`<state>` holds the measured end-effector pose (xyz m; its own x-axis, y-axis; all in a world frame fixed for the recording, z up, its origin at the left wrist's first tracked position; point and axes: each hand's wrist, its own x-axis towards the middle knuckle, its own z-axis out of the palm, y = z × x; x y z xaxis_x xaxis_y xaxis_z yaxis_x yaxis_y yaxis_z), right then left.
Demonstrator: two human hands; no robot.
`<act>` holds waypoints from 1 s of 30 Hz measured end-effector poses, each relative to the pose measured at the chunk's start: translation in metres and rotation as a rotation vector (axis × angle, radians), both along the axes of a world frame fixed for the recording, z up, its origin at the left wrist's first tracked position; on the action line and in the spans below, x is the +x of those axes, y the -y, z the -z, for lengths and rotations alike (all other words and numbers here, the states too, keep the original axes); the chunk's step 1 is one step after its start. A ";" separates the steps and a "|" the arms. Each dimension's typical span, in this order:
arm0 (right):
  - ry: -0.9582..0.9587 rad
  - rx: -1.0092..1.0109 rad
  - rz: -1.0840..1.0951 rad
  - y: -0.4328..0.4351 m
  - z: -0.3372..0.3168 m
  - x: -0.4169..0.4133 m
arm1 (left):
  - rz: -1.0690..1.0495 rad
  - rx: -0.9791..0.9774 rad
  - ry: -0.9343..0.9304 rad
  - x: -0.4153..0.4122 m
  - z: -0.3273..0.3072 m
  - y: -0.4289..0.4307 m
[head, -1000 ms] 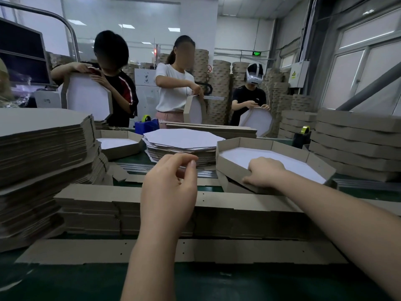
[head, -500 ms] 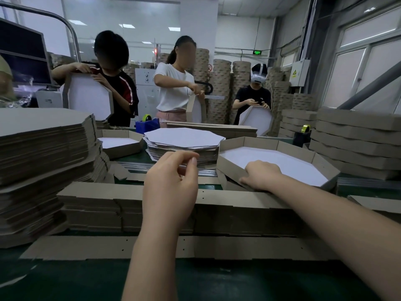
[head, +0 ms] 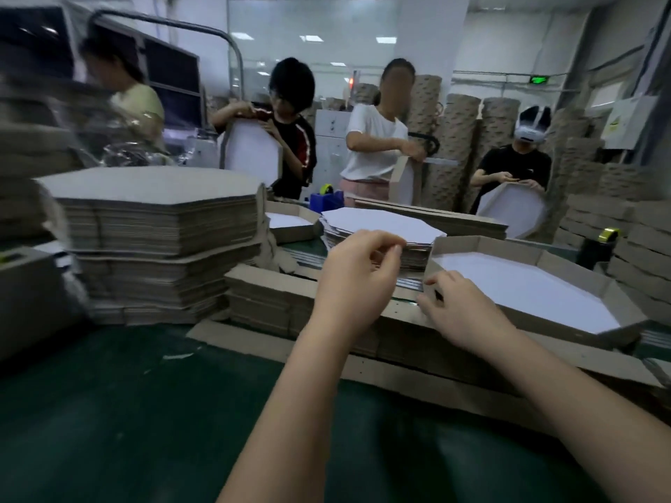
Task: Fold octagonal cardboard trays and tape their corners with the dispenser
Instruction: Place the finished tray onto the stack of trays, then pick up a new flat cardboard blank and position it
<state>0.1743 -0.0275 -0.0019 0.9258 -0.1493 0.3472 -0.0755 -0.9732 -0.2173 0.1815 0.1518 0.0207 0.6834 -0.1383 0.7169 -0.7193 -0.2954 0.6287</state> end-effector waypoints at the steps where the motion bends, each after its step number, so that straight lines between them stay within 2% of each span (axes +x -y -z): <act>1: -0.006 0.018 -0.031 -0.007 -0.002 -0.006 | -0.048 0.042 0.010 0.003 -0.005 -0.012; 5: -0.014 0.096 -0.139 -0.036 -0.005 -0.027 | -0.534 0.336 0.161 0.037 -0.032 -0.089; 7: -0.023 0.127 -0.179 -0.048 -0.004 -0.036 | -0.743 0.520 0.157 0.060 -0.047 -0.132; 11: -0.060 0.134 -0.231 -0.068 -0.011 -0.048 | -0.805 0.940 -0.252 0.106 -0.058 -0.203; 13: -0.049 0.144 -0.240 -0.074 -0.018 -0.050 | -0.806 1.081 -0.345 0.114 -0.048 -0.218; 16: -0.026 0.171 -0.237 -0.077 -0.028 -0.056 | -0.886 1.073 -0.133 0.116 -0.032 -0.221; 18: -0.028 0.180 -0.247 -0.077 -0.027 -0.062 | -0.885 1.041 -0.069 0.116 -0.033 -0.222; 22: -0.019 0.205 -0.271 -0.075 -0.019 -0.068 | -0.862 1.046 -0.195 0.125 -0.034 -0.225; 24: -0.006 0.217 -0.278 -0.075 -0.021 -0.068 | -0.887 1.025 -0.167 0.128 -0.033 -0.225; 30: 0.016 0.257 -0.302 -0.080 -0.024 -0.070 | -1.006 1.290 0.092 0.111 -0.046 -0.222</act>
